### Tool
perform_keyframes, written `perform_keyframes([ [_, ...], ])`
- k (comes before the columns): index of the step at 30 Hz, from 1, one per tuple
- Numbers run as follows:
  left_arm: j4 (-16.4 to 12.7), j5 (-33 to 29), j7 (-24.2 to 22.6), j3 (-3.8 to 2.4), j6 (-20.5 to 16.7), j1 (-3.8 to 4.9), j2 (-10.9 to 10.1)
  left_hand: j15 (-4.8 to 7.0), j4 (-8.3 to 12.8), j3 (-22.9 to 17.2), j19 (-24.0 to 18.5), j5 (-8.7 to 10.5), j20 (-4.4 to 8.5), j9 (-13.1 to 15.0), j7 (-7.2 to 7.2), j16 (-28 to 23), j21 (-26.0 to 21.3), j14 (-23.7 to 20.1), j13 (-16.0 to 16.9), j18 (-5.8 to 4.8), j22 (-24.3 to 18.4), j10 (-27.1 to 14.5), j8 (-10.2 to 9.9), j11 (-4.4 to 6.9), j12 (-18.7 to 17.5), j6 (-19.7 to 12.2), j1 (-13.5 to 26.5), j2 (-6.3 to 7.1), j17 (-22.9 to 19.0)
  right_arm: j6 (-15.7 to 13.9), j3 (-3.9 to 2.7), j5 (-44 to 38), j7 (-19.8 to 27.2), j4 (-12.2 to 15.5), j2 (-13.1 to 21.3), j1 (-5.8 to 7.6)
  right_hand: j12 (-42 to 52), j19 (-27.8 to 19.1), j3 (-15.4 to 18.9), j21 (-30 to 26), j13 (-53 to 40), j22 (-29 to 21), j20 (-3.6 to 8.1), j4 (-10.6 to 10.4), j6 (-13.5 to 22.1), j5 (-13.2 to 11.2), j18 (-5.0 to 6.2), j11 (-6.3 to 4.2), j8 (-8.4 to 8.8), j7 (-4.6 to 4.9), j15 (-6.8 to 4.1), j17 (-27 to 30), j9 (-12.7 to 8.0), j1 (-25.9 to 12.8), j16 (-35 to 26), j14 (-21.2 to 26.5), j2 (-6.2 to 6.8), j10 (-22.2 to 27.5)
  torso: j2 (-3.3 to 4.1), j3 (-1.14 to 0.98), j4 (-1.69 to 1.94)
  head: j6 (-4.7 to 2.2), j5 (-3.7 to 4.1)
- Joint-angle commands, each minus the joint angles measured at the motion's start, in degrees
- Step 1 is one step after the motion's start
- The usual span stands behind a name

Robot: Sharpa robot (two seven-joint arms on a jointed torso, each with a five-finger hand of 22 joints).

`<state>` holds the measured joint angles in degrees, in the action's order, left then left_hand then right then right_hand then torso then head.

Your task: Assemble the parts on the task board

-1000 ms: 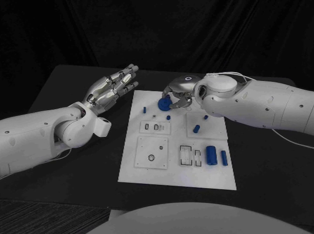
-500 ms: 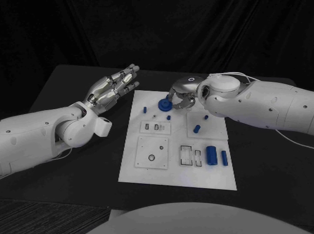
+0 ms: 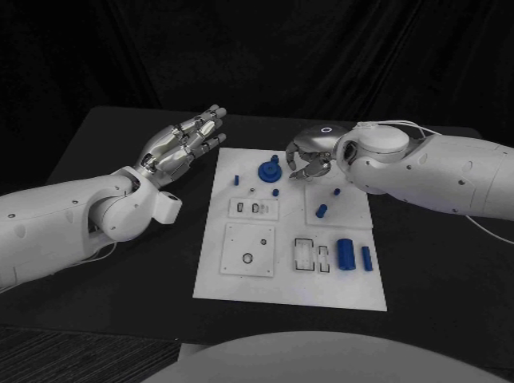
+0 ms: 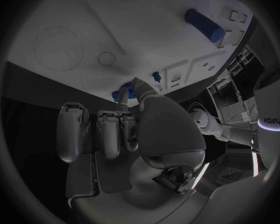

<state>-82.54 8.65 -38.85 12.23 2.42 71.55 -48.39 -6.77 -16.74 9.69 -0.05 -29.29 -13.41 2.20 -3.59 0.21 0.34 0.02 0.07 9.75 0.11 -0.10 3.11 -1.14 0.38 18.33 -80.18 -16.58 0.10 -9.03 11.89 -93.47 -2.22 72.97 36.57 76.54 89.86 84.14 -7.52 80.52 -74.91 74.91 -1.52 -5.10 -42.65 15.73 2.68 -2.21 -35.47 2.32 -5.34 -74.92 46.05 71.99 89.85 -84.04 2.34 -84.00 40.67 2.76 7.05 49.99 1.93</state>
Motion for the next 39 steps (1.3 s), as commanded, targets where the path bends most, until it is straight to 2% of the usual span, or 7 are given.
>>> perform_keyframes([
  [1, 0.02, 0.00, -4.70, -0.05, 0.72, 0.05, -0.01, -0.37, -0.03, -0.32, 0.10, -0.23, -0.31, 0.06, -0.18, -0.21, -0.29, -0.02, -0.07, 0.48, -0.06, 0.10, 0.18, -0.48, -0.38, 0.10, -0.62, -0.08, -0.10, -4.74, -0.02, -0.37, -0.84, 1.35, 1.52, 0.18, 0.14, 0.23, 0.29, -0.37, -15.09, 11.11, 0.34, -0.52, 1.62, -0.62, -0.11, -0.15, -1.86, 0.04, -0.07, -15.08, 2.44, -0.27, 0.15, -5.96, -0.30, -6.00, -0.15, -0.01, -0.04, 0.01, 0.12],
  [4, 0.13, 0.00, -4.61, -0.05, 0.77, 0.04, -0.03, -0.37, -0.03, -0.32, 0.10, -0.23, -0.31, 0.06, -0.18, -0.21, -0.29, -0.02, -0.07, 0.48, -0.06, 0.10, 0.18, -0.48, -0.38, 0.10, -0.62, -0.08, -0.10, -6.42, -0.02, -0.37, -0.98, 2.90, 3.58, 0.95, 0.14, 0.26, 0.31, -0.41, -15.09, 11.17, 0.34, -1.37, 3.34, -1.09, -0.11, -0.12, -1.13, 0.14, -0.03, -15.08, 2.45, -0.62, 0.15, -5.96, -0.29, -6.00, -0.18, -0.01, -0.05, 0.01, 0.47],
  [7, 0.23, 0.00, -4.55, -0.05, 0.77, 0.03, -0.01, -0.37, -0.03, -0.32, 0.10, -0.23, -0.31, 0.06, -0.18, -0.21, -0.29, -0.02, -0.07, 0.48, -0.06, 0.10, 0.18, -0.48, -0.38, 0.10, -0.62, -0.08, -0.10, -7.27, -0.02, -0.37, -1.29, 4.30, 5.50, 1.77, 0.14, 0.15, -0.03, -0.87, -15.09, 11.23, -0.28, -5.37, 6.70, -3.15, -0.02, 0.55, 11.53, 1.61, 1.26, -15.08, -9.16, -1.89, 0.15, -5.96, -0.09, -6.00, -0.10, -0.04, 0.00, 0.01, 0.81],
  [9, 0.28, 0.00, -4.50, -0.05, 0.77, 0.03, 0.02, -0.37, -0.03, -0.32, 0.10, -0.23, -0.31, 0.06, -0.18, -0.21, -0.29, -0.02, -0.07, 0.48, -0.06, 0.10, 0.18, -0.48, -0.38, 0.10, -0.62, -0.08, -0.10, -7.94, -0.02, -0.37, -1.67, 5.99, 7.91, 2.73, 0.14, 0.09, 0.89, -1.17, -15.09, 11.25, -0.28, -6.77, 9.08, -4.74, 0.01, 0.62, 16.77, 0.98, 0.52, -15.08, -14.08, -2.75, 0.15, -5.96, 0.94, -6.00, -0.10, -0.05, -0.05, 0.01, 0.96],
  [13, 0.36, 0.00, -4.52, -0.05, 0.76, 0.02, 0.11, -0.37, -0.03, -0.32, 0.10, -0.23, -0.31, 0.06, -0.18, -0.21, -0.29, -0.02, -0.07, 0.48, -0.06, 0.10, 0.18, -0.48, -0.38, 0.10, -0.62, -0.08, -0.10, -8.64, -0.01, -0.35, -1.92, 8.37, 11.73, 3.73, 0.14, 0.30, 1.72, -1.17, -15.09, 11.47, 0.24, -9.17, 7.94, -6.71, -0.04, 0.04, 21.47, 0.39, 0.05, -15.08, -20.25, -3.22, 0.15, -5.96, 1.83, -6.00, -0.13, -0.04, -0.07, 0.01, 0.93],
  [18, 0.28, 0.00, -4.80, -0.05, 0.55, 0.01, 0.17, -0.38, -0.04, -0.36, 0.11, -0.22, -0.35, 0.06, -0.22, -0.21, -0.29, -0.02, -0.07, 0.48, -0.06, 0.10, 0.22, -0.52, -0.38, 0.14, -0.61, -0.10, -0.10, -8.78, 0.00, 0.06, -1.24, 10.52, 15.91, 4.15, 0.14, 3.11, 2.86, 3.89, -15.09, 13.25, 1.39, -11.85, 3.39, -12.82, -1.26, -1.50, 22.77, -1.38, -1.30, -15.08, -24.02, -9.73, 0.15, -5.96, 5.54, -6.00, -0.22, -0.03, -0.09, 0.01, 0.30],
  [39, 0.12, 0.00, -5.15, -0.05, 0.45, -0.03, 0.07, -0.43, -0.03, -0.45, 0.12, -0.29, -0.40, 0.05, -0.09, -0.21, -0.28, -0.02, -0.07, 0.49, -0.05, 0.10, 0.23, -0.34, -0.38, 0.09, -0.68, -0.09, -0.10, -8.10, 0.03, 0.75, -0.12, 10.29, 21.35, 0.70, 0.14, 3.53, 1.29, 4.89, -15.09, 13.52, 2.41, -11.54, 1.74, -7.63, -1.48, -2.14, 26.06, -2.06, -2.20, -15.08, -28.54, -4.16, 0.15, -5.96, 5.94, -6.00, 0.11, 0.03, 0.13, 0.01, 0.30],
])
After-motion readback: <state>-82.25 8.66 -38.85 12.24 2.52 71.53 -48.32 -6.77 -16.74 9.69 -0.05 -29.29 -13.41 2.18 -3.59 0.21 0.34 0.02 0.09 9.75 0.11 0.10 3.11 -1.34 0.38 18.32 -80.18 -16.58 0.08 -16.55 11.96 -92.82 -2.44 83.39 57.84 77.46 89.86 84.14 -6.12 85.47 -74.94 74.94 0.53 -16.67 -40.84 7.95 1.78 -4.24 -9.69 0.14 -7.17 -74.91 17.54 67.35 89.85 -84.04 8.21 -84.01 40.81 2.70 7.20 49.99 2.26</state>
